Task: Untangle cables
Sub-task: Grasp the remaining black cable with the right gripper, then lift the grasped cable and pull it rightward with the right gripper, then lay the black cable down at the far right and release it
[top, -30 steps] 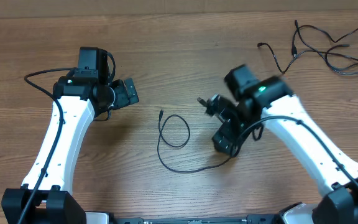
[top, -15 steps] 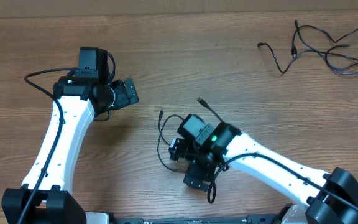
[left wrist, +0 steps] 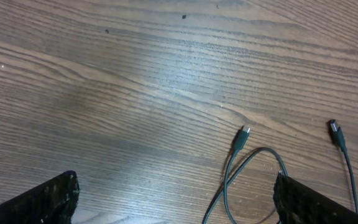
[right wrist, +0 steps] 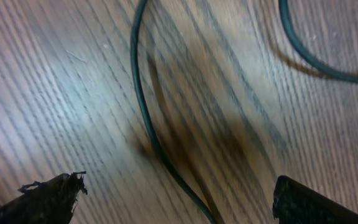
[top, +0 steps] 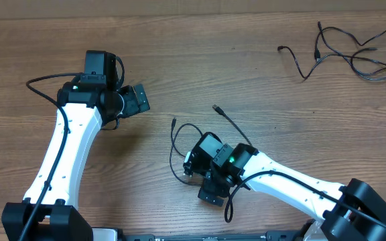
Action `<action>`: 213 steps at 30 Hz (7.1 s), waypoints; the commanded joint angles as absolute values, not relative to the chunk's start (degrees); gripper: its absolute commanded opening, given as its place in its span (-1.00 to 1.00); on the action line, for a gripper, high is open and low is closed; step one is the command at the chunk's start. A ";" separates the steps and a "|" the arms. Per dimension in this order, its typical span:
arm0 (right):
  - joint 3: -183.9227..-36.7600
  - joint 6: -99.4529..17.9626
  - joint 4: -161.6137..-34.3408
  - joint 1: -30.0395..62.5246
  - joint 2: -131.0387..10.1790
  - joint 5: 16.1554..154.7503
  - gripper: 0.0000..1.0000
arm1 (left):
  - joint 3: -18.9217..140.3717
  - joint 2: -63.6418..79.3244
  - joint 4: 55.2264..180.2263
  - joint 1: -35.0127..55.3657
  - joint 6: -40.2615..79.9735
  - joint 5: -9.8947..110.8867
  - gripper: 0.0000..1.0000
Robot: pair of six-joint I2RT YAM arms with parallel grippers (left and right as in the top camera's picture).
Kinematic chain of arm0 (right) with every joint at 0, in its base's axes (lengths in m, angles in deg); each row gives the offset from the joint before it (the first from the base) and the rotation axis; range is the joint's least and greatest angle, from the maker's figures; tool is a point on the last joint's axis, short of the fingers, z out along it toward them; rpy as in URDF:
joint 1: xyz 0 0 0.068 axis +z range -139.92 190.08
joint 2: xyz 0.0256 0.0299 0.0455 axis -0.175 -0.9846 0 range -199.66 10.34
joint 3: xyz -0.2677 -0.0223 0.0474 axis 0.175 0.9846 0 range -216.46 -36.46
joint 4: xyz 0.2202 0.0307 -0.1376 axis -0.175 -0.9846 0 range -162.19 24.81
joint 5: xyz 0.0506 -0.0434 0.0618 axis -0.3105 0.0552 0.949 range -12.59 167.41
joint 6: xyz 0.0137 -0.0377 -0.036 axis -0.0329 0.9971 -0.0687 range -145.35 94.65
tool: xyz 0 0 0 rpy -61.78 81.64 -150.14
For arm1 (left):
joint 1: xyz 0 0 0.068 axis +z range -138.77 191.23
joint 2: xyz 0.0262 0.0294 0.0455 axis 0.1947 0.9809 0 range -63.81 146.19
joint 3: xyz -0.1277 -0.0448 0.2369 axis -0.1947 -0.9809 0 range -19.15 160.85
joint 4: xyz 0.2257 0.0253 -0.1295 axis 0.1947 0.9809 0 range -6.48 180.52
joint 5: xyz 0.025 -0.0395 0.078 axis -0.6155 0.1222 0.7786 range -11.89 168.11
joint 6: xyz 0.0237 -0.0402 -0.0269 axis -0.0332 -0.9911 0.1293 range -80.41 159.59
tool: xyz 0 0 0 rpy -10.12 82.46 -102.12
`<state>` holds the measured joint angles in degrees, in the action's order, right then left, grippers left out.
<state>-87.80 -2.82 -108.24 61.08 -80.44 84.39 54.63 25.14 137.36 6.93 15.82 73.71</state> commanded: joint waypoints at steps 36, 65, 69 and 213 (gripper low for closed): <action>-82.16 -2.87 -95.45 60.95 -86.98 82.38 -0.68 | 55.48 25.34 137.28 7.08 16.68 74.08 0.99; -91.84 -25.58 -95.50 54.85 -55.65 85.40 -0.93 | 55.48 25.34 137.28 7.08 16.68 74.08 0.99; -91.88 -25.58 -96.83 51.79 -51.70 85.35 -0.93 | 55.48 25.34 137.26 7.08 16.68 74.08 0.99; -93.87 -41.36 -59.32 -41.21 -83.61 101.75 1.00 | 55.48 25.34 137.28 7.08 16.68 74.08 0.99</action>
<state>-92.41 -45.01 -58.34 -41.27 -88.48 93.66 54.63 25.14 137.36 6.93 15.82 73.71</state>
